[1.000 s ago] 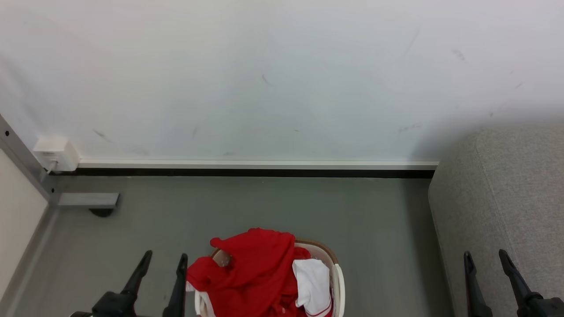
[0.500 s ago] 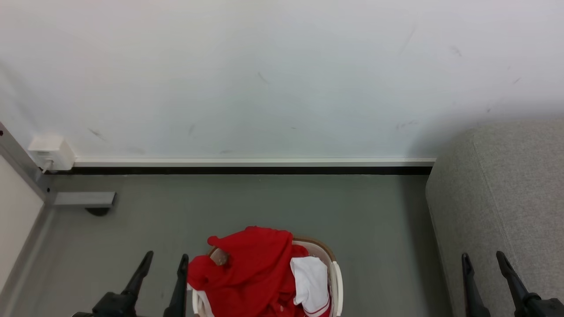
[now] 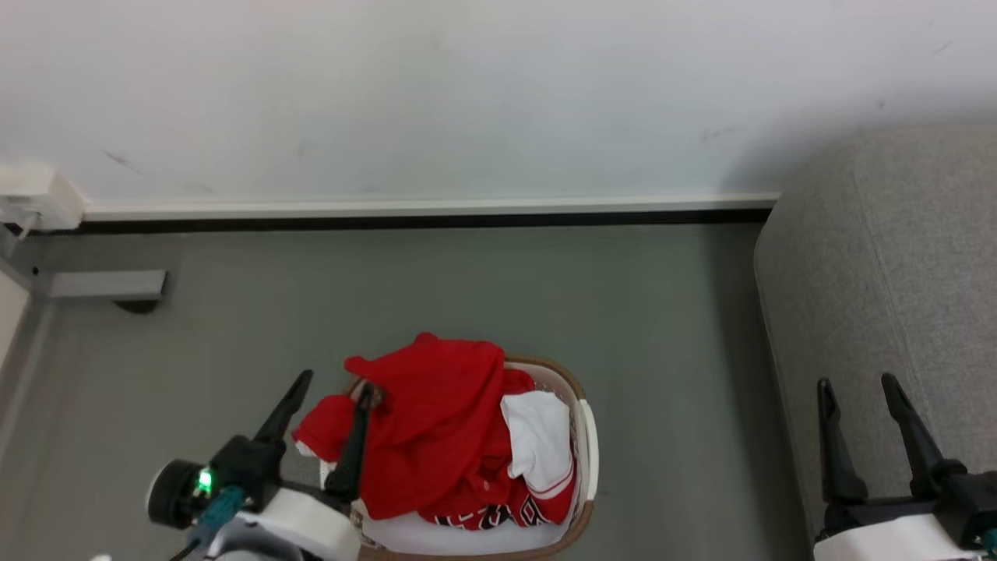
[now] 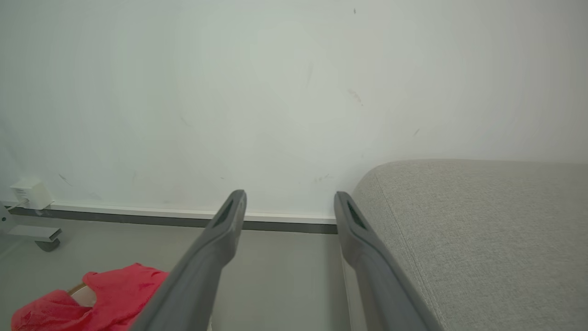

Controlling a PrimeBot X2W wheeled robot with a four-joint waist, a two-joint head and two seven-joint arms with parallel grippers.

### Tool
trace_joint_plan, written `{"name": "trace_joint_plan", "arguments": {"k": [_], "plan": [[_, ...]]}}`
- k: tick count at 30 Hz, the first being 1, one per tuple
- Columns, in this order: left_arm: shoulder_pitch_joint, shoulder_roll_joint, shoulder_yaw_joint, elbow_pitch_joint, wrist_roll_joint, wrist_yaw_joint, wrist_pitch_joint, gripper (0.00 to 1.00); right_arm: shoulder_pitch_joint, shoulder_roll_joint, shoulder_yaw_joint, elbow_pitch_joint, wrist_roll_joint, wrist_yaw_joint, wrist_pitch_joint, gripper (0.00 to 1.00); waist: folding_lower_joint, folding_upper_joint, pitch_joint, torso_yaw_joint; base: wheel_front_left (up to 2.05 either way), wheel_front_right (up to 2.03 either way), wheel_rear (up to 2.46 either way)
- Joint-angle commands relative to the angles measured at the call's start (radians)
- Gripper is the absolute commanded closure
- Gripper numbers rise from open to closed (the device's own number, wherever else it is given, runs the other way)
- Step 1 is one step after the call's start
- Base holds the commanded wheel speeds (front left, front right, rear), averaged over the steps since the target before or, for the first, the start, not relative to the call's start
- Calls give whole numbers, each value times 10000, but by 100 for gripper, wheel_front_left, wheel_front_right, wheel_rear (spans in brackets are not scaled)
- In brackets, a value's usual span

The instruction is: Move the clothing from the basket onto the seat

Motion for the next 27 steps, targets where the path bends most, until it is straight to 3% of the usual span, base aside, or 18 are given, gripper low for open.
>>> {"name": "trace_joint_plan", "arguments": {"k": [1, 9, 14, 27], "plan": [[-490, 149, -235, 395, 100, -24, -7, 0, -314, -52, 37, -147, -70, -21, 0, 0, 0, 0, 751, -221, 0, 0, 0], [-2999, 531, -1746, 2673, 142, -32, 5, 0, -1322, -48, 219, -706, -155, -21, 1, 0, 0, 0, 2557, -704, 0, 0, 0], [-4559, 463, -2331, 4438, -234, -22, 670, 0, -1924, -42, 404, -1134, -40, -21, 1, 0, 0, 0, 3582, -1091, 0, 0, 0], [-7002, 694, -2485, 7375, -389, 219, 1759, 0, -2787, -33, 766, -2380, 648, -21, 1, 0, 0, 0, 5495, -1903, 0, 0, 0]]}}
